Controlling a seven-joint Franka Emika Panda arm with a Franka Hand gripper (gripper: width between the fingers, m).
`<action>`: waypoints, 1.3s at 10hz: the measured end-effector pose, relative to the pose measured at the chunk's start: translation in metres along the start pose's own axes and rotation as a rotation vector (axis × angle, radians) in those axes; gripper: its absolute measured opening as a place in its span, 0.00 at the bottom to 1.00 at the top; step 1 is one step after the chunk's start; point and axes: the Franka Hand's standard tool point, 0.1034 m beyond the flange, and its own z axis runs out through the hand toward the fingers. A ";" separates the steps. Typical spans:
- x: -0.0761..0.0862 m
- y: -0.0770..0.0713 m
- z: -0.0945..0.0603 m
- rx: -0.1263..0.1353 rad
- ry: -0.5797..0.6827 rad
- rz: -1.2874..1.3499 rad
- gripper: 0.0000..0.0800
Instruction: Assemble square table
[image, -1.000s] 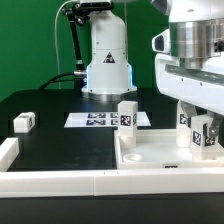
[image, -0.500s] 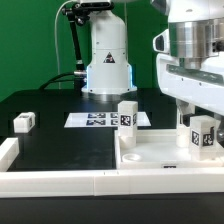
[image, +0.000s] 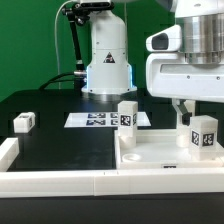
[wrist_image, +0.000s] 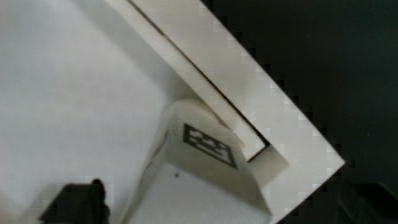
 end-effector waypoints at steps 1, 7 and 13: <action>0.001 0.000 0.000 0.000 0.000 -0.105 0.81; 0.002 0.003 0.000 -0.031 0.010 -0.614 0.81; 0.004 0.005 0.001 -0.033 0.008 -0.702 0.36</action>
Offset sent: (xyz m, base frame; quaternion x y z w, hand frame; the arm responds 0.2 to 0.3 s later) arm -0.0077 0.0035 0.0003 -0.0122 0.0026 -0.1821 0.9832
